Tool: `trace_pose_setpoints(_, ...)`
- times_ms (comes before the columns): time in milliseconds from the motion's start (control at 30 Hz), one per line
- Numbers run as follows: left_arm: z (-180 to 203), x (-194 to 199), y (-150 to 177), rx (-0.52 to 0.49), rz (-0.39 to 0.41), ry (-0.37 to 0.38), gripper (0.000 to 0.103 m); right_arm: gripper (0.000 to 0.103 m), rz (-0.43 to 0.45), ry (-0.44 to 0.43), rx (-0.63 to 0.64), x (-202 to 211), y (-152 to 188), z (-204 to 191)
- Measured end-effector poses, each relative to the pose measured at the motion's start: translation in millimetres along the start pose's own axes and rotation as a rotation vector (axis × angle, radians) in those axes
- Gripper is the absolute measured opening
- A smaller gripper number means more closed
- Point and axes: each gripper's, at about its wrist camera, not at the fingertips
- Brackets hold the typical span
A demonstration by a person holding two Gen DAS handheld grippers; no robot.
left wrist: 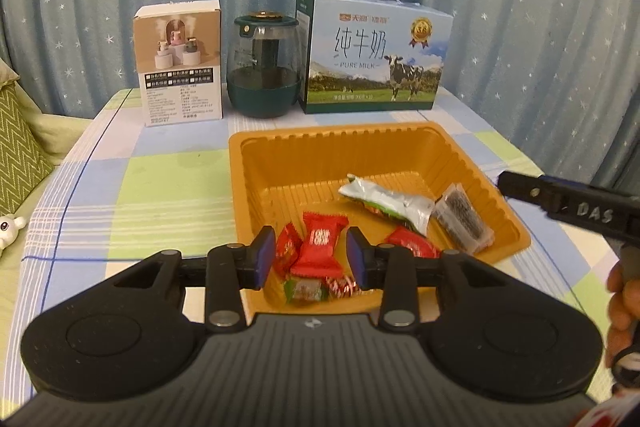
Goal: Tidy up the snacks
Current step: 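Lower the clear snack packet into the tray and open the right tool, then move both tools back toward the red candy and yellow-green candy on the table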
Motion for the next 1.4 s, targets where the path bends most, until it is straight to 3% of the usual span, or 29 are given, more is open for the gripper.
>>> trace_pose_setpoints(167, -2.7, 20.1, 15.6, 0.01, -0.012, 0.011, 0.038, 0.063, -0.014, 0.001, 0.008, 25.2, 11.4, 0.0)
trace_pose_setpoints(433, 6.5, 60.7, 45.0, 0.012, -0.017, 0.032, 0.054, 0.063, -0.04, -0.013, 0.023, 69.2, 34.9, -9.6)
trace_pose_setpoints(733, 16.4, 95.5, 85.3, 0.015, -0.04, 0.033, 0.079, 0.063, -0.127, -0.045, 0.032, 106.0, 86.6, -19.6)
trace_pose_setpoints(867, 17.0, 99.4, 103.8, 0.024, -0.081, 0.031, 0.083, 0.063, -0.183, -0.047, 0.026, 114.8, 112.3, -19.3)
trace_pose_setpoints(1100, 17.1, 98.4, 123.3, 0.057, -0.132, 0.009, 0.087, 0.063, -0.238, -0.106, 0.067, 110.4, 127.0, -30.9)
trace_pose_setpoints(1400, 9.0, 94.7, 130.6, 0.097, -0.11, -0.038, 0.089, 0.063, -0.307, -0.166, 0.177, 80.1, 137.9, -44.1)
Point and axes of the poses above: each gripper's, at about its wrist camera, not at the fingertips, and x roughly against the way its jaws point, z to its right, y to its underside, and after that the axes turned 12 degrees about -y, right-handed
